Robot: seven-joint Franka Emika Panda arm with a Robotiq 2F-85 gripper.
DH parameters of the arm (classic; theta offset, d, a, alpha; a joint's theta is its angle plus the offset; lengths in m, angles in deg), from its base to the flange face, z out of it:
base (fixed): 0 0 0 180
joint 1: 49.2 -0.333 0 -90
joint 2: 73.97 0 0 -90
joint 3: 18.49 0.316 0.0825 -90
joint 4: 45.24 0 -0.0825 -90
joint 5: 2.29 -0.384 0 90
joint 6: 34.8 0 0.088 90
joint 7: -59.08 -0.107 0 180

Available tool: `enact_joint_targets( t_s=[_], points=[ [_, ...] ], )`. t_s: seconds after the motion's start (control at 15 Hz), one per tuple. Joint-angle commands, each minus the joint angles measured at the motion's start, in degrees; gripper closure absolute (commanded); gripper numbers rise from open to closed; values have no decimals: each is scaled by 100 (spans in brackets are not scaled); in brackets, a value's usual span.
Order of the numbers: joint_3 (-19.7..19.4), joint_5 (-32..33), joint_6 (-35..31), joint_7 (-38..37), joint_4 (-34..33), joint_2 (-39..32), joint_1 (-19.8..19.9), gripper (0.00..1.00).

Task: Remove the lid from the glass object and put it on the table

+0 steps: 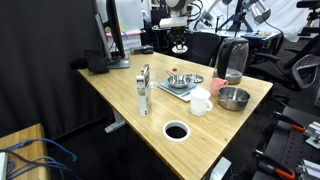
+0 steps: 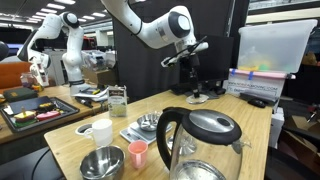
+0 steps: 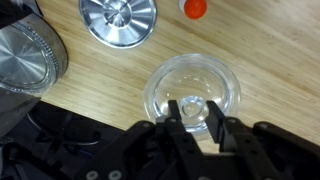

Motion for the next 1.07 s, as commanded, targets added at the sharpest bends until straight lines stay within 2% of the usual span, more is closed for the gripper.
enact_joint_targets(
  t_s=[0.0,0.2,0.6,1.0],
  points=[
    [51,-200,606,-157,-718,-577,331,92],
    [97,-405,1064,-98,-1022,-943,547,92],
    [165,-666,1722,-57,-1570,-1395,641,92],
    [165,-732,1993,-85,-2046,-1843,647,92]
  ],
)
